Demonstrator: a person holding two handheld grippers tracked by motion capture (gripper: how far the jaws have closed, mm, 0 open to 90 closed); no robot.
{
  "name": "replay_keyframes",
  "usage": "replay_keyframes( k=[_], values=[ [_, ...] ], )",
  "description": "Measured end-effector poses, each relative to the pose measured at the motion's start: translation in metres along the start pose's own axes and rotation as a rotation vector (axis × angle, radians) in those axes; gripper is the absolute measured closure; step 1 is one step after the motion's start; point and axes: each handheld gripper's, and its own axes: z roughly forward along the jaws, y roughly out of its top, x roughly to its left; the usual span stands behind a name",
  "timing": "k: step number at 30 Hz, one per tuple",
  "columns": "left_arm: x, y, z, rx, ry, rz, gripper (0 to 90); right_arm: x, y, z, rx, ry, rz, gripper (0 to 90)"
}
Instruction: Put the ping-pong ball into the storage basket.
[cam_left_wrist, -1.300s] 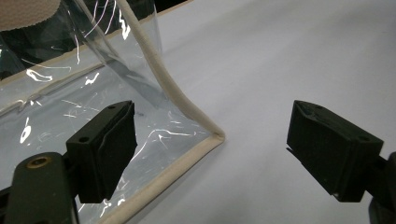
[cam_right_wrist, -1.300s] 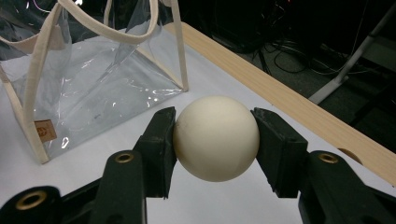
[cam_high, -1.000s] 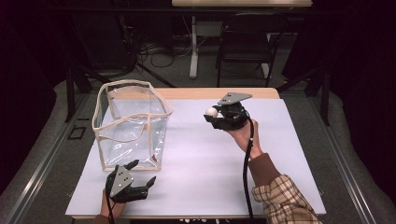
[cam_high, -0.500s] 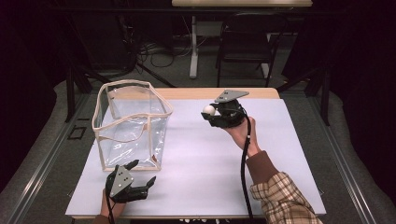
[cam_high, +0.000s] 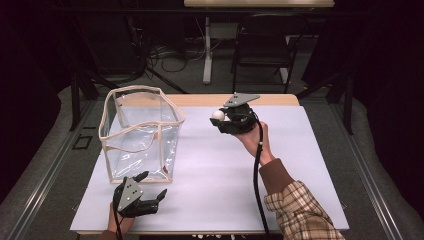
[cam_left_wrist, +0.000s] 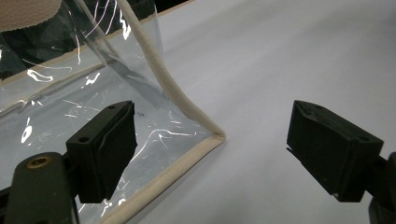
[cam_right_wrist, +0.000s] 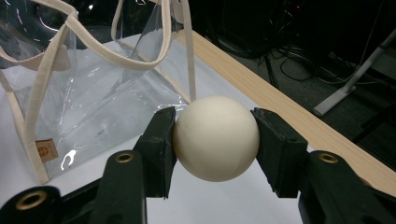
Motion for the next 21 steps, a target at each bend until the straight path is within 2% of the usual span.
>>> replay_keyframes(
  k=[21],
  values=[
    [0.000,0.000,0.000,0.003,-0.001,-0.002,16.0,0.004,0.009,0.012,0.009,0.011,-0.020,50.8]
  ],
)
